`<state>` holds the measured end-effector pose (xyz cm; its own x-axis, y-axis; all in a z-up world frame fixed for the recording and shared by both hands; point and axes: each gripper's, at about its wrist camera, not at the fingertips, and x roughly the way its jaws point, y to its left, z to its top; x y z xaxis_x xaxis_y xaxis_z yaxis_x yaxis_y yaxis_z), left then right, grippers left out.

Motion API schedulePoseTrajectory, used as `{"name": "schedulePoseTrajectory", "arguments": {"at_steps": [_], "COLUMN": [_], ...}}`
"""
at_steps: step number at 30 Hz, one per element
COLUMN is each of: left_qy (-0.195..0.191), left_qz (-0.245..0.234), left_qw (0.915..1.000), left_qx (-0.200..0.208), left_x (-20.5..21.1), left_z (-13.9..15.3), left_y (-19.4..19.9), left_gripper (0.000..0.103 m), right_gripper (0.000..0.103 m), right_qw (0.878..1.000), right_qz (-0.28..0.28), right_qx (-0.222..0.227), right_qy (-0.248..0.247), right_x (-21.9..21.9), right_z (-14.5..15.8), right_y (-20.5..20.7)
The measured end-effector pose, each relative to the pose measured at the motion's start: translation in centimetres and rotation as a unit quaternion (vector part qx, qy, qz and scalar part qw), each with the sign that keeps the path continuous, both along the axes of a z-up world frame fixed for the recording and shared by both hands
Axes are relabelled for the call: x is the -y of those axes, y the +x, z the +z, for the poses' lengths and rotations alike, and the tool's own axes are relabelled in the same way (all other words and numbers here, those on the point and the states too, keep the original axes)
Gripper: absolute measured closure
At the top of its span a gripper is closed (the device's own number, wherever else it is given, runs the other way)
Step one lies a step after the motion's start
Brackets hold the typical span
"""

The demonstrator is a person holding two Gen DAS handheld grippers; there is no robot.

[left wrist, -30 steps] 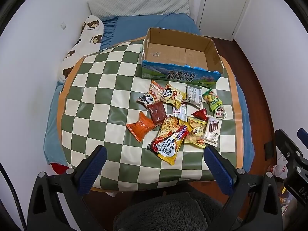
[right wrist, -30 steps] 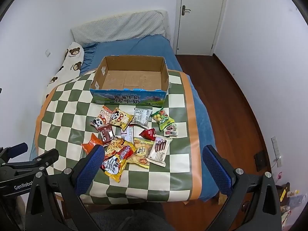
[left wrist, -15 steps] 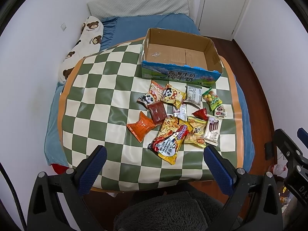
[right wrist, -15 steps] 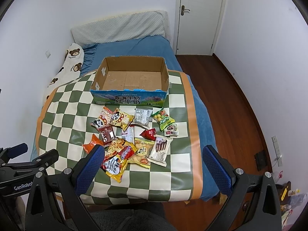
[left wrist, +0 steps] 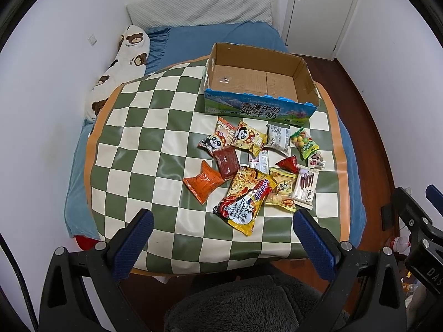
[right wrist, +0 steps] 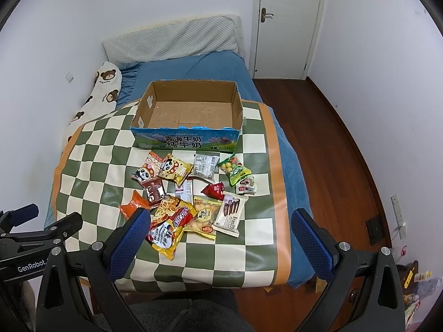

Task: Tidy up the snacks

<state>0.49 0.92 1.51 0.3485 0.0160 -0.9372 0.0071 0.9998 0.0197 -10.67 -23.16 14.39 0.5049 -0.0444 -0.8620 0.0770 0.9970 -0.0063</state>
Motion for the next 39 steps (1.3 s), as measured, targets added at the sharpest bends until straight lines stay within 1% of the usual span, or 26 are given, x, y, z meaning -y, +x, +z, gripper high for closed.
{"name": "schedulePoseTrajectory", "arguments": {"at_steps": [2, 20, 21, 26, 39], "left_qy": [-0.001, -0.002, -0.002, -0.002, -0.001], "left_qz": [0.0, 0.001, 0.001, 0.0, 0.0], "left_qw": [1.0, 1.0, 1.0, 1.0, 1.0], "left_qx": [-0.001, 0.004, 0.007, 0.007, 0.003], "left_x": [0.0, 0.0, 0.1, 0.4, 0.5], "left_z": [0.0, 0.6, 0.5, 0.6, 0.5], "left_y": [0.0, -0.9, -1.8, -2.2, -1.8], "left_gripper": [0.0, 0.0, 0.0, 0.0, 0.0], "right_gripper": [0.0, 0.0, 0.0, 0.0, 0.0], "right_qw": [1.0, 1.0, 1.0, 1.0, 1.0], "right_qz": [0.0, 0.002, 0.002, 0.003, 0.002], "right_qx": [0.0, 0.0, 0.0, 0.001, -0.004], "right_qy": [0.003, 0.006, 0.006, 0.005, 0.005], "right_x": [0.2, 0.4, 0.4, 0.4, 0.4], "right_z": [0.4, 0.3, 0.3, 0.4, 0.3], "right_y": [-0.6, -1.2, -1.2, -1.3, -1.6]}}
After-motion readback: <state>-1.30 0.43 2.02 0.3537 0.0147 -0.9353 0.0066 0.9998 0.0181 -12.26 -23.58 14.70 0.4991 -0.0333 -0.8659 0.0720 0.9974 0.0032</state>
